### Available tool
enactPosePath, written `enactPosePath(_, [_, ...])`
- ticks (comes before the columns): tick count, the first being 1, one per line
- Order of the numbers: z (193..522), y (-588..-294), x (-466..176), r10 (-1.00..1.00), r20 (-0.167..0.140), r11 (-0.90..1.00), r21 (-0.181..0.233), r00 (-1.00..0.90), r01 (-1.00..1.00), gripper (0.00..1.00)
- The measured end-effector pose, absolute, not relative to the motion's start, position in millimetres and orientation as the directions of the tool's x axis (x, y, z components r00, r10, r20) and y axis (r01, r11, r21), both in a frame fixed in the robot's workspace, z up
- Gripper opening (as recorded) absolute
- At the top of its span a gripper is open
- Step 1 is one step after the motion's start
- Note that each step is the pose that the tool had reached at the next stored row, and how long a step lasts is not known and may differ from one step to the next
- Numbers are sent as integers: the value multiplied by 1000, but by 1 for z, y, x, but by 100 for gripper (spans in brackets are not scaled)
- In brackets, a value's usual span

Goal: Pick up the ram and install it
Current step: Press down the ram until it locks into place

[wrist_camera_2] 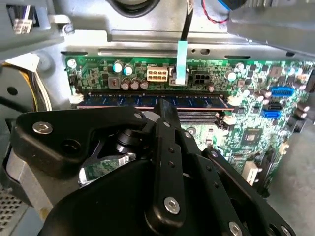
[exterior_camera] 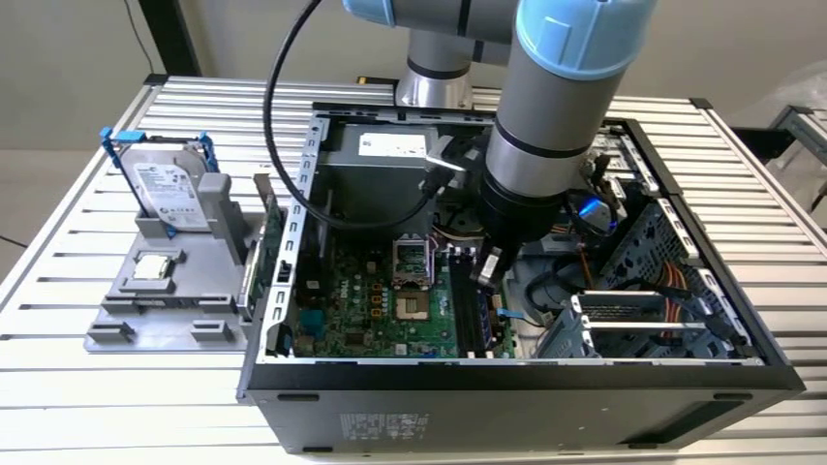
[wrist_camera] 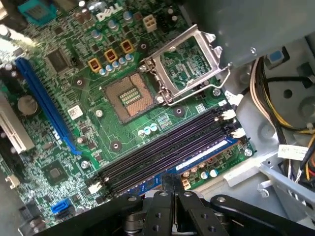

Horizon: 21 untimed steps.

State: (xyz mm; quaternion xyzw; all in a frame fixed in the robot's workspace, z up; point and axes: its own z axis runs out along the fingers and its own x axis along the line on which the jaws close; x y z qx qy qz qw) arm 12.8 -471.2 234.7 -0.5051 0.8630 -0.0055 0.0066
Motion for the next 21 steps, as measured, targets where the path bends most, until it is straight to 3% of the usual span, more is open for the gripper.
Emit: enactPosePath(21, [235,-471,13,-984,-6,178,-16,-178,-984,0])
